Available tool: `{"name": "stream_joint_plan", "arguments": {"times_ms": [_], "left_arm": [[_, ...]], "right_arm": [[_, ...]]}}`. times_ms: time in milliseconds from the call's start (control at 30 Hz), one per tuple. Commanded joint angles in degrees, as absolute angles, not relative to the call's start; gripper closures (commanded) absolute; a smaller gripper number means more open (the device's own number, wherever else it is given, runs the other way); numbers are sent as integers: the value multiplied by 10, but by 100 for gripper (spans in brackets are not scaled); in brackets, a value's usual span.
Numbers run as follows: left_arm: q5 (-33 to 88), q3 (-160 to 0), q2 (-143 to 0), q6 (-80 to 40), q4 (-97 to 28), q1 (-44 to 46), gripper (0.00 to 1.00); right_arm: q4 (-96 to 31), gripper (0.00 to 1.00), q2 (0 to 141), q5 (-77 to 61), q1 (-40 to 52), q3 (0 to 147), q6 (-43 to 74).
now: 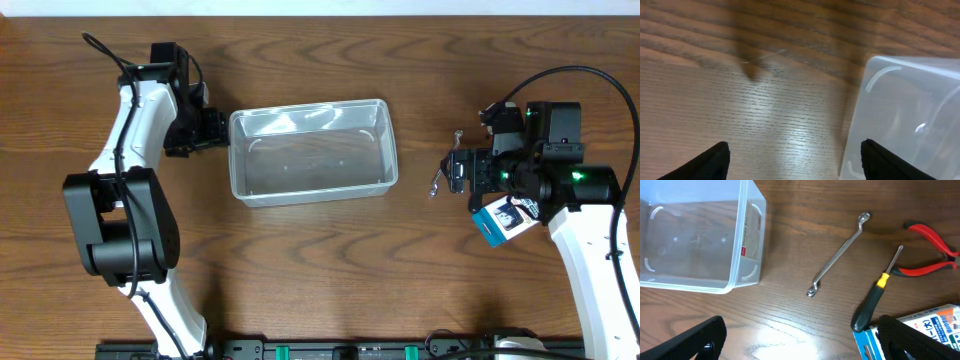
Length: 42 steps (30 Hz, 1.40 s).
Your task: Pack container
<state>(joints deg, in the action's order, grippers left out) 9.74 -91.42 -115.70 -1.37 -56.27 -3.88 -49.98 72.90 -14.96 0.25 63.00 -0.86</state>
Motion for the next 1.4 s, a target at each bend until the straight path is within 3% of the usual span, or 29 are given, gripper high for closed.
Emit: {"name": "stream_joint_plan", "arguments": {"times_ms": [0, 267, 367, 467, 533, 667, 800, 1000, 1367], "left_arm": [[100, -914, -1153, -9, -561, -42, 22], [63, -923, -1093, -9, -564, -64, 6], [55, -927, -1030, -12, -564, -80, 0], [55, -927, -952, -13, -570, -94, 2], [55, -927, -905, -16, -578, -99, 2], [55, -927, -832, -20, -598, -99, 2], [55, -927, -792, -30, -619, -100, 2], [55, -927, -787, -30, -623, -100, 2], [55, -927, -794, -30, -630, -100, 2]], "right_arm": [[-504, 1, 728, -128, 1, 640, 1], [-506, 1, 718, -111, 0, 640, 18], [-501, 1, 717, -46, -3, 642, 55], [-538, 1, 717, 115, -30, 664, 169], [-567, 1, 717, 144, -69, 688, 189], [-598, 1, 718, 93, -181, 730, 161], [-632, 3, 719, -51, -274, 733, 142], [-686, 1, 720, -6, -284, 676, 351], [-515, 1, 748, -6, -283, 525, 432]]}}
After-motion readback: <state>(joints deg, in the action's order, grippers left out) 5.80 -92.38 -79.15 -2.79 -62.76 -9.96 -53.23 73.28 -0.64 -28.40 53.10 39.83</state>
